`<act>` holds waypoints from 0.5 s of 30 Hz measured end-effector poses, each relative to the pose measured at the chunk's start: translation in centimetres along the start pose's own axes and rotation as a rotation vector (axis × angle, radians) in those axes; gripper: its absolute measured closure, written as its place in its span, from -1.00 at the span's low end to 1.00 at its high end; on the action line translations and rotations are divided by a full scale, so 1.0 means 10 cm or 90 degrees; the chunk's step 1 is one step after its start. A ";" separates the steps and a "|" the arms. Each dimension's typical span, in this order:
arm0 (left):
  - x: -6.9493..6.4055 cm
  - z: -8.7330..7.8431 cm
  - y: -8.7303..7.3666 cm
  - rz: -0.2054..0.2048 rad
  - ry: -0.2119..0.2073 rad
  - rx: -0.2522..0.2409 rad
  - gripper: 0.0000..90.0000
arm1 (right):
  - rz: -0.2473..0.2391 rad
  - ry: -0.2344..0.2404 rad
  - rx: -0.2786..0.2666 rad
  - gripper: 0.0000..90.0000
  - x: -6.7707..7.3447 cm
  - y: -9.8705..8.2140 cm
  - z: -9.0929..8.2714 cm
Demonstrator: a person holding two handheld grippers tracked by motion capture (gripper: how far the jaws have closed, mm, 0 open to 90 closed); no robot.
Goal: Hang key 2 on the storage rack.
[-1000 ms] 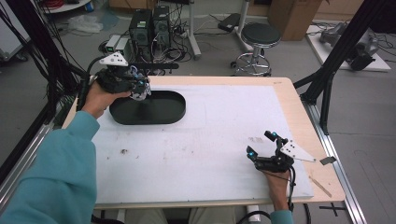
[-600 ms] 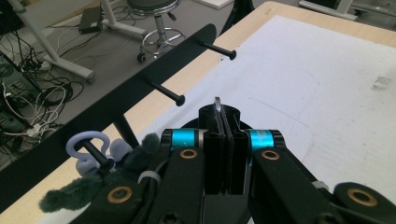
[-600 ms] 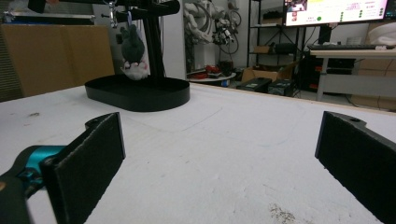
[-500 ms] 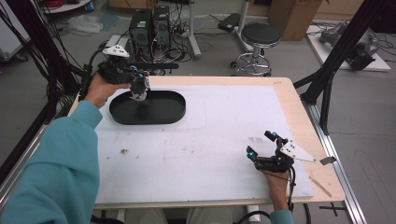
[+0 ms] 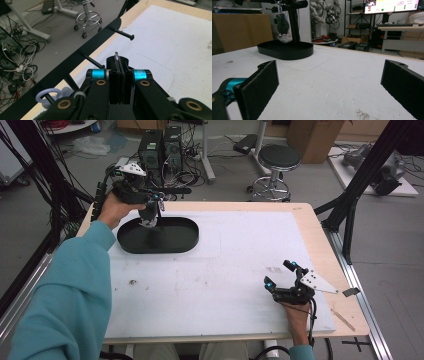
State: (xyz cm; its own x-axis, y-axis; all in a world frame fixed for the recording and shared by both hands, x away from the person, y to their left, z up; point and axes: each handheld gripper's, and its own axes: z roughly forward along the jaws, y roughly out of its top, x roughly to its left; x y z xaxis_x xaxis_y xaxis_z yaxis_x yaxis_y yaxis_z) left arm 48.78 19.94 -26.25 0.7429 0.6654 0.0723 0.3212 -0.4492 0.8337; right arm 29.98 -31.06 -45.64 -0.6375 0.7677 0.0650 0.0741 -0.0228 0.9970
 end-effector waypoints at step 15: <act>0.03 0.09 -0.03 -0.006 0.007 0.021 0.96 | 0.000 0.000 0.000 -0.98 0.00 0.00 0.00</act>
State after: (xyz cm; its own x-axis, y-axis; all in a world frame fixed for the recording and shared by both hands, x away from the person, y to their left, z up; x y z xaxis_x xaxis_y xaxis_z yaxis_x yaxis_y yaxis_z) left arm 49.44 19.76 -26.95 0.7337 0.6757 0.0707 0.3471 -0.4623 0.8159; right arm 29.98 -31.05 -45.63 -0.6375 0.7677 0.0651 0.0741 -0.0231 0.9970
